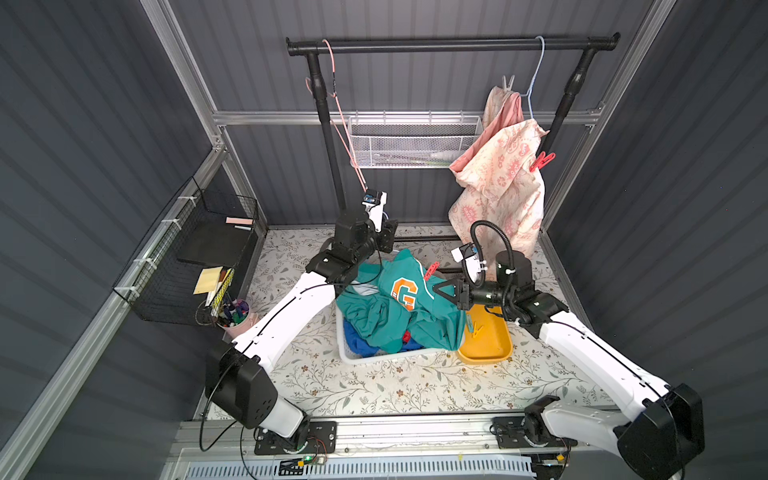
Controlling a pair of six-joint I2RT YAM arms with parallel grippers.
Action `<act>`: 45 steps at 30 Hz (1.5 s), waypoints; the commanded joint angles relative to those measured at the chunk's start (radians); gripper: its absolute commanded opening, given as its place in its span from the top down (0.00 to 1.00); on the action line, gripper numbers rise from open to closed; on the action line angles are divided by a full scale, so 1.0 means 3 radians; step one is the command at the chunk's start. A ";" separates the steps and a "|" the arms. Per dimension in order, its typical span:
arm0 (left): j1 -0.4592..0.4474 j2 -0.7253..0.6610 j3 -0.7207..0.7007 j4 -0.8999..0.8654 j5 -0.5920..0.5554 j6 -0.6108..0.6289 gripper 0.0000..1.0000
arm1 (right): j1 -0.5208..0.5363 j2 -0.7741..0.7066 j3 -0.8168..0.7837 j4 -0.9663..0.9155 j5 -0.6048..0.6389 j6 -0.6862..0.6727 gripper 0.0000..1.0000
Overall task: Remove the clothespins securing jackets to the hanger
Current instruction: Adjust the jacket in the basket.
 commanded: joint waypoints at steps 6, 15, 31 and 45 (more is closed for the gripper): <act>0.0131 -0.0025 0.0086 -0.0086 0.0641 -0.0028 0.65 | 0.0025 -0.0024 0.0131 0.0009 -0.0084 -0.0102 1.00; 0.0144 -0.0029 0.0077 -0.0147 0.0834 -0.0053 0.74 | 0.0022 -0.0013 0.0160 -0.0003 -0.0059 -0.0112 1.00; 0.0147 -0.0145 -0.0156 -0.0140 0.0910 -0.0131 0.70 | 0.0025 -0.0018 0.0183 -0.0040 -0.0014 -0.0143 1.00; 0.0149 -0.0184 -0.0183 -0.0100 0.0993 -0.0202 0.87 | 0.0025 -0.0025 0.0180 -0.0040 0.0028 -0.0143 1.00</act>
